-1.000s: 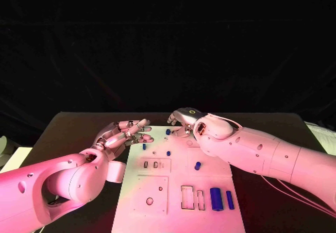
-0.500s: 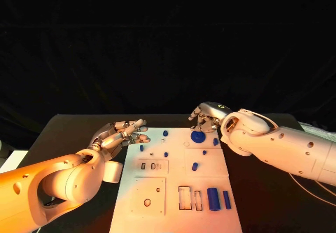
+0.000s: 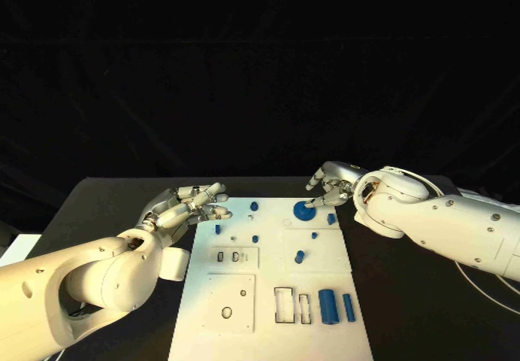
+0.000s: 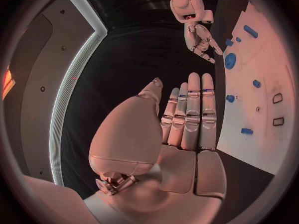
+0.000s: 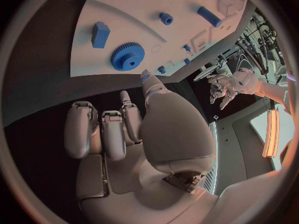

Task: Assemble the parts on the task board

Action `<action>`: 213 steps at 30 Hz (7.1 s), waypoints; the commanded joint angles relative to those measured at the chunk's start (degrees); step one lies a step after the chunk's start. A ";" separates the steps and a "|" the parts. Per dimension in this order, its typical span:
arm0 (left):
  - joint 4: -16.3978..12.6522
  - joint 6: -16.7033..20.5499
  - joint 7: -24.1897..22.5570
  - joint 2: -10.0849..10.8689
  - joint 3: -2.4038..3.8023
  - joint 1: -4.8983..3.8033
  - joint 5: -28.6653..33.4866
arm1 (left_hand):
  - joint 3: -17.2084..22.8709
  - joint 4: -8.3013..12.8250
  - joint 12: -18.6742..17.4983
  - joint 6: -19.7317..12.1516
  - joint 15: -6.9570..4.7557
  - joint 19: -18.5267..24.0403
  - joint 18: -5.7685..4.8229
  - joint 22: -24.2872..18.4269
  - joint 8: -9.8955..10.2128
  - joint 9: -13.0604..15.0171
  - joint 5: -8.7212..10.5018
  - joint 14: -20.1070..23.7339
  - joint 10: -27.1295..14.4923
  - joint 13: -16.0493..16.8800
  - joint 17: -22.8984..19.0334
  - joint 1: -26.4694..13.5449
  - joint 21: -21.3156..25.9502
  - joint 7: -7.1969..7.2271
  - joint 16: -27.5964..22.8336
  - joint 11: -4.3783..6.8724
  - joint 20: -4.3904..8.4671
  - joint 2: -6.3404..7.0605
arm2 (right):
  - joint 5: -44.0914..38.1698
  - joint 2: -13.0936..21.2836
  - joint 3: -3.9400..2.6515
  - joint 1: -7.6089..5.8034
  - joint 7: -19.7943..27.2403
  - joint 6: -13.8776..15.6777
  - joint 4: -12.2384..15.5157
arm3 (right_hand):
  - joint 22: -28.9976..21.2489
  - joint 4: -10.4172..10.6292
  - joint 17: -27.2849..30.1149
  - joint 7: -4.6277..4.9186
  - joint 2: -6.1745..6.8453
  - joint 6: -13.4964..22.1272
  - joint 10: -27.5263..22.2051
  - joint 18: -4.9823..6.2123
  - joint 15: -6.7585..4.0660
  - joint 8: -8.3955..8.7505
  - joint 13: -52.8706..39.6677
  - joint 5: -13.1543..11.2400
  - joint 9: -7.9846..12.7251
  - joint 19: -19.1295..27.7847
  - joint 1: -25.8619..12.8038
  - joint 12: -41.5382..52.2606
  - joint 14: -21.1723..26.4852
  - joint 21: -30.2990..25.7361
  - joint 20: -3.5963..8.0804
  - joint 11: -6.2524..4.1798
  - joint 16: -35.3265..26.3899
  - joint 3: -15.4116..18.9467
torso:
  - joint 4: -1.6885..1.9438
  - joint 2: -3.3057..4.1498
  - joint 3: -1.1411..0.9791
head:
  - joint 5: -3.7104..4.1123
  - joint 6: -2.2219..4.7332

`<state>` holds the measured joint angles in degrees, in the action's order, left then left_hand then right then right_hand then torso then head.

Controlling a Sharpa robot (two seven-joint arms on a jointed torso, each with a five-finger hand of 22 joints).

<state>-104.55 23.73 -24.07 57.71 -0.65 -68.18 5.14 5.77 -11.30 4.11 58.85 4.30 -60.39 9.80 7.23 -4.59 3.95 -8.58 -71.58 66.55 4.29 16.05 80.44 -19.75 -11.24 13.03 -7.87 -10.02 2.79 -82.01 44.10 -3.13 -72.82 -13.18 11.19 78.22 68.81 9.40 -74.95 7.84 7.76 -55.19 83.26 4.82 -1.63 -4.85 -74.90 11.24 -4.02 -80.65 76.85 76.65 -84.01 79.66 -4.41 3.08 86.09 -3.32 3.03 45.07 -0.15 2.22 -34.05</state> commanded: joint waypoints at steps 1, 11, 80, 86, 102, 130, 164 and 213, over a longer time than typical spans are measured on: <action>0.10 -1.38 -0.24 -0.24 0.03 -0.07 0.20 | 0.04 0.29 -0.26 -0.06 -0.04 0.02 0.57 -0.07 0.30 -0.04 0.36 0.34 -0.35 -0.06 0.08 0.29 0.38 -0.27 -0.20 0.07 -0.41 0.13 | -0.40 -0.80 0.01 0.26 -0.97 -3.24 -0.51 | 0.75 0.21 -7.39 0.27 -0.17 -0.05 0.95 -0.79 0.32 -0.46 -3.32 0.45 -0.13 -0.43 0.64 1.85 -4.60 0.64 -0.21 -0.06 0.48 0.34 | 0.28 0.04 0.05 | 0.06 -0.20; 0.37 -1.47 -0.18 -0.38 0.03 -0.07 0.20 | 0.04 0.29 -0.26 -0.06 -0.04 0.02 0.57 -0.07 0.30 -0.04 0.36 0.34 -0.35 -0.06 0.08 0.29 0.38 -0.27 -0.20 0.07 -0.41 0.13 | -3.27 -2.29 0.05 1.44 -0.58 -3.67 -1.81 | 2.66 0.08 -9.00 0.28 -0.87 -0.63 2.83 -1.12 0.43 -1.23 -7.95 1.12 -0.18 -1.08 1.71 6.18 -4.86 1.72 -0.33 0.01 1.27 0.63 | 0.42 0.01 0.10 | 0.15 -0.55; 1.10 -1.76 0.39 -0.32 0.02 -0.05 0.20 | 0.09 0.47 -0.33 -0.05 0.00 0.12 0.61 -0.16 0.42 0.00 0.38 0.44 -0.41 -0.05 0.40 0.41 0.48 -0.31 -0.45 0.03 -0.48 0.08 | -6.13 -0.35 0.04 2.48 0.08 -3.07 -0.49 | 5.44 -1.57 -10.26 0.40 -1.05 -0.84 4.08 -1.62 0.59 -1.65 -10.82 1.94 0.00 -2.09 2.84 8.85 -5.06 3.21 -0.49 0.16 1.89 0.59 | 1.50 0.02 0.22 | 1.31 -0.99; 1.08 -1.79 0.41 -0.31 0.02 -0.05 0.20 | 0.09 0.47 -0.33 -0.05 0.00 0.12 0.61 -0.16 0.42 0.00 0.38 0.44 -0.41 -0.05 0.40 0.41 0.48 -0.31 -0.45 0.03 -0.48 0.08 | -6.07 -0.28 0.04 2.53 0.18 -3.43 -0.46 | 5.64 -1.58 -10.32 0.39 -1.00 -0.85 4.14 -1.66 0.61 -1.67 -10.93 2.05 -0.01 -2.17 2.83 8.95 -5.07 3.31 -0.50 0.17 1.92 0.61 | 1.52 0.05 0.22 | 1.39 -1.01; 1.04 -1.83 0.47 -0.24 0.02 -0.05 0.20 | 0.11 0.51 -0.34 -0.06 0.00 0.12 0.61 -0.17 0.44 0.00 0.41 0.43 -0.44 -0.05 0.46 0.45 0.49 -0.31 -0.47 0.03 -0.48 0.06 | -9.31 -0.11 0.04 3.14 -0.60 -5.17 -0.81 | 6.60 -3.49 -10.60 0.25 -2.14 -2.21 4.29 -1.82 0.52 -2.45 -11.36 1.03 -0.12 -2.47 5.26 9.24 -5.10 3.80 -0.49 0.01 2.05 -2.11 | 1.65 0.02 0.22 | 1.52 -1.36; 1.03 -1.91 0.42 -0.27 0.02 -0.05 0.20 | 0.18 0.57 -0.36 -0.06 -0.01 0.11 0.63 -0.18 0.48 0.01 0.44 0.41 -0.47 -0.05 0.56 0.53 0.50 -0.30 -0.52 0.03 -0.49 -0.02 | -14.69 -3.31 0.03 2.87 0.25 6.62 6.15 | 10.30 -3.95 -11.28 -1.42 -3.96 -7.01 5.59 -2.54 -0.72 -3.83 -13.31 2.67 -0.68 -4.19 3.57 11.26 -5.24 5.56 0.59 -1.46 2.34 -8.57 | 1.92 0.03 0.30 | 1.43 -1.01; 1.06 -2.10 0.64 -0.55 0.02 -0.06 0.20 | 0.18 0.57 -0.36 -0.06 -0.01 0.11 0.63 -0.18 0.48 0.01 0.44 0.41 -0.47 -0.05 0.56 0.53 0.50 -0.30 -0.52 0.03 -0.49 -0.02 | -17.13 -14.65 1.48 4.24 -0.92 2.44 -2.46 | 10.90 -3.43 -10.69 -0.29 -2.02 -4.08 4.62 -2.68 -0.12 -1.41 -11.93 0.91 0.07 -4.41 0.46 9.46 -5.12 5.83 0.27 -0.58 2.08 -9.44 | 1.74 0.01 0.22 | 0.24 -1.40; 4.04 -2.98 0.69 -1.15 -0.06 0.00 0.21 | 0.24 0.65 -0.36 -0.03 -0.01 0.09 0.64 -0.21 0.51 0.03 0.48 0.38 -0.47 -0.05 0.77 0.58 0.51 -0.28 -0.62 0.04 -0.50 -0.12 | 20.04 8.69 0.68 4.77 22.08 10.15 4.40 | 10.86 -1.55 -10.86 1.57 0.14 2.04 0.51 -2.60 1.54 1.15 -6.49 2.18 0.12 -4.08 2.32 2.22 -5.07 5.77 -1.50 1.15 2.10 -9.01 | -0.09 -1.69 -0.26 | 1.31 -1.34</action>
<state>-100.64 22.39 -23.08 56.75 -0.73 -68.14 5.29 6.08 -10.99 4.11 58.85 4.30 -60.18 9.80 7.08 -4.38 3.95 -8.37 -71.58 66.55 4.30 16.75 80.44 -19.46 -11.24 12.59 -7.87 -10.23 2.79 -67.16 52.49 -2.46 -68.24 4.47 22.90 82.75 74.93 8.10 -74.92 9.30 7.70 -53.34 83.94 3.05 0.10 -3.95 -74.93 13.53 -4.00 -83.90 78.74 79.07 -83.92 85.66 -6.07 4.40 88.54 -12.32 3.20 43.64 -0.16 3.24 -35.40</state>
